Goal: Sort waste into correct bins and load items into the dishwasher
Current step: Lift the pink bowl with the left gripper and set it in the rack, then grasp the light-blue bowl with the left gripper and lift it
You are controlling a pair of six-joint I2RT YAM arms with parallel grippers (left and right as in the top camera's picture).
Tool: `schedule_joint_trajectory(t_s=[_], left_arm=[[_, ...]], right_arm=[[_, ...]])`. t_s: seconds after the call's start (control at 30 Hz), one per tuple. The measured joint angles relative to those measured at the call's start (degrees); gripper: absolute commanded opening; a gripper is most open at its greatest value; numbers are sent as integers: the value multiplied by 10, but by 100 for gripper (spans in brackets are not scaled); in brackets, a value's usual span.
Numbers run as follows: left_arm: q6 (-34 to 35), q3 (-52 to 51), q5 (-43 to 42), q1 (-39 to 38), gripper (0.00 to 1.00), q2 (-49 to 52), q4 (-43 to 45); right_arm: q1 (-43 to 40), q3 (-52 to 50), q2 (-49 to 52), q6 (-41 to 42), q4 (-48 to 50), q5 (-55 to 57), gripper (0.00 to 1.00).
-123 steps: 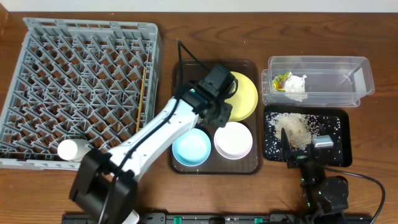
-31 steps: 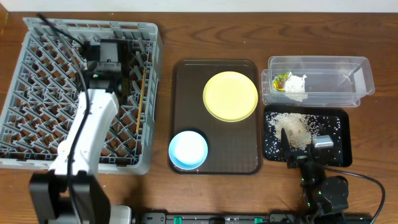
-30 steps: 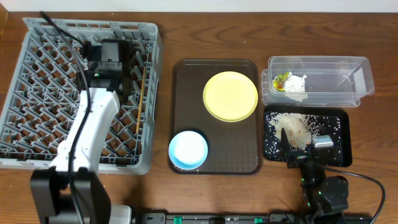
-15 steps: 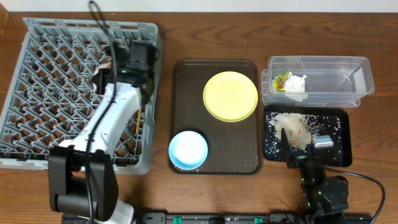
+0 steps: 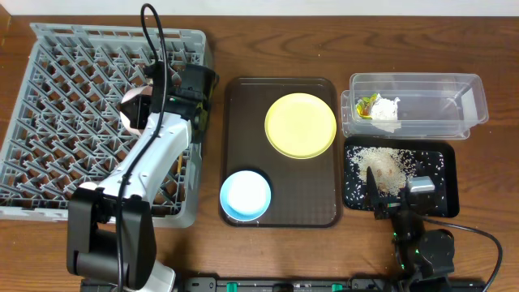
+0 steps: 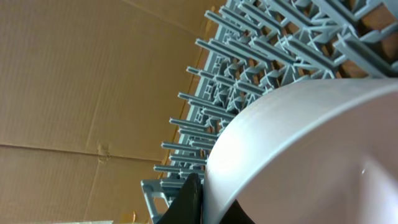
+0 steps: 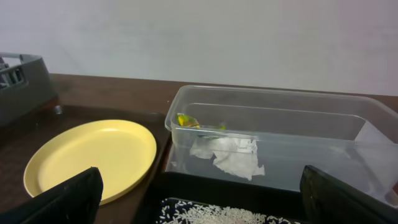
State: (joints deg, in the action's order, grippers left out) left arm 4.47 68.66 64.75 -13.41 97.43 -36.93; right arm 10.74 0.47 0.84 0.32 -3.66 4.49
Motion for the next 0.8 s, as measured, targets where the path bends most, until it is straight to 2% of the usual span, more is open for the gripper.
schedule_joint_trajectory(t_s=[0.33,0.43,0.53,0.6,0.7,0.8], left_arm=[[4,-2,0,-45,15,0,-21],[5,-2,-1,-56,28,0,-29],[7,-2,-6,-68,56,0,-38],[10,-3,-24,-78,68,0,-47],[34,-5,-89,-102,70,-3,-69],[70,-5,-189,-120,70,-21,-94]], right_arm=[[0,0,0,0,0,0,99],[0,0,0,0,0,0,99],[0,0,0,0,0,0,99],[0,0,0,0,0,0,99],[0,0,0,0,0,0,99],[0,0,0,0,0,0,99]])
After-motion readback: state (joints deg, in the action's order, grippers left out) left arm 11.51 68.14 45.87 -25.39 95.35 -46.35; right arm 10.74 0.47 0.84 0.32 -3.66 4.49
